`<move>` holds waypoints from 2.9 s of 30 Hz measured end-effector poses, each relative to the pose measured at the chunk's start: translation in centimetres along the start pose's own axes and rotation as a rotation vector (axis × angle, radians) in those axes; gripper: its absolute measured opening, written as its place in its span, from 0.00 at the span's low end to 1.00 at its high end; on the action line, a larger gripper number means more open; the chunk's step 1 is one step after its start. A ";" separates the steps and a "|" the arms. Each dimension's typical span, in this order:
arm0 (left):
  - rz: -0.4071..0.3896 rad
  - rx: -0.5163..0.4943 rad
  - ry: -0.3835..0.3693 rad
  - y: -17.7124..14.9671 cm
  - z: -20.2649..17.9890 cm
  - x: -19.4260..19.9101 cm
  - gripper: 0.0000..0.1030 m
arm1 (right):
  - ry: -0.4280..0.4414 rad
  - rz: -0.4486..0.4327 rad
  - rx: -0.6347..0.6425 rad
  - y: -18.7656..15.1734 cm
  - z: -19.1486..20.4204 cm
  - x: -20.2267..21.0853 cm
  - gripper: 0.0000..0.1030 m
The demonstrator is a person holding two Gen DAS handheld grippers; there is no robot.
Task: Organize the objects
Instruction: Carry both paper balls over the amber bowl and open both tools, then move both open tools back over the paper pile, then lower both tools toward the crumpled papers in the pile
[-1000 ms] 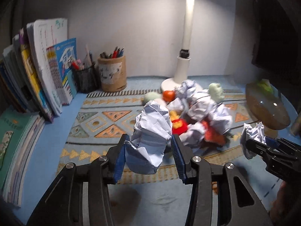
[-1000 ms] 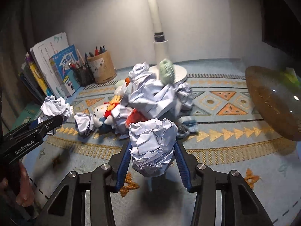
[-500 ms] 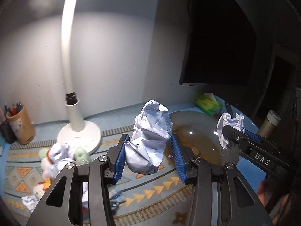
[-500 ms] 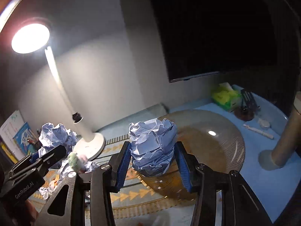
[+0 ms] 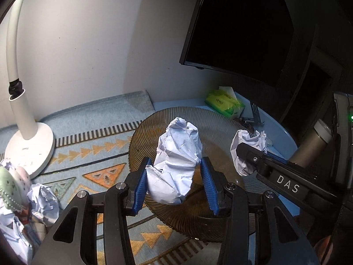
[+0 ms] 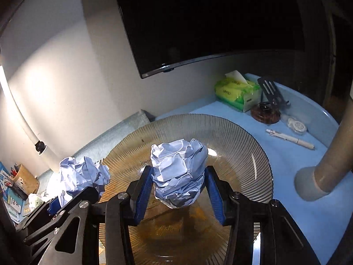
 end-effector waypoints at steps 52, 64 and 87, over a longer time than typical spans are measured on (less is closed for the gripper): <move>-0.231 0.295 0.548 -10.3 31.1 23.9 0.99 | 0.367 0.150 0.519 -16.2 30.8 3.8 0.66; -0.206 0.246 0.571 -10.5 30.4 23.2 0.99 | 0.304 0.268 0.563 -18.4 30.7 0.6 0.86; -0.189 0.260 0.612 -10.7 31.0 23.1 0.99 | 0.301 0.241 0.575 -19.2 30.4 0.9 1.00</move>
Point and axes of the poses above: each gripper's, at about its wrist camera, not at the fingertips, and x roughly against the way its jaws point, z to its left, y to its top, the point moved 9 cm from there along -x, roughly the way its jaws point, and after that the axes turned 11 degrees about x, right-handed, at the moved point
